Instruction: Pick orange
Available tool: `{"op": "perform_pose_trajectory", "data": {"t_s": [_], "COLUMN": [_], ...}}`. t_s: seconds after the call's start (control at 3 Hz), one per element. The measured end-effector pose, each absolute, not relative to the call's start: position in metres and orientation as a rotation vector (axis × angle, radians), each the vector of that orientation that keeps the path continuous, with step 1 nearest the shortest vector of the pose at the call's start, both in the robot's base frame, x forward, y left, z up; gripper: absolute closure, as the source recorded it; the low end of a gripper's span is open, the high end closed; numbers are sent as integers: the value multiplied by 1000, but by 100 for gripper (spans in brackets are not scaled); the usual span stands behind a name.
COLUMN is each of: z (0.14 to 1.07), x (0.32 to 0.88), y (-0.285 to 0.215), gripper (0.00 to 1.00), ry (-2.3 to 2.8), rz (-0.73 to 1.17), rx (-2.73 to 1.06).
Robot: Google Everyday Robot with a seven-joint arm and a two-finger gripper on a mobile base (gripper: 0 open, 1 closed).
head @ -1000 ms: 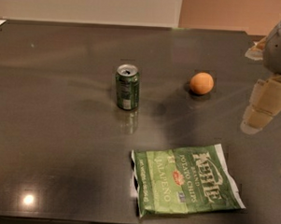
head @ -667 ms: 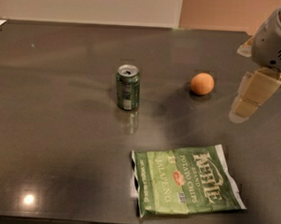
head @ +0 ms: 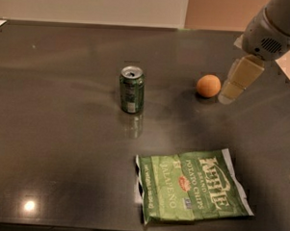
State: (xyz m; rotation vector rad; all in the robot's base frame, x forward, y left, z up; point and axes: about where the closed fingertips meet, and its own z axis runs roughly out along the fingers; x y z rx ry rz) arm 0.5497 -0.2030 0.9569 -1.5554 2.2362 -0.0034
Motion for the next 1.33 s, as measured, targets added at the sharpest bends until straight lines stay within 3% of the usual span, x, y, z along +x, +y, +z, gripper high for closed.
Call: {"op": "perform_pose_trajectory", "data": {"t_s": [1.33], "z": [894], "x": [629], "y": [-203], "gripper": [0], "ry": [2361], "rz": [130], "rx": [-1472]}}
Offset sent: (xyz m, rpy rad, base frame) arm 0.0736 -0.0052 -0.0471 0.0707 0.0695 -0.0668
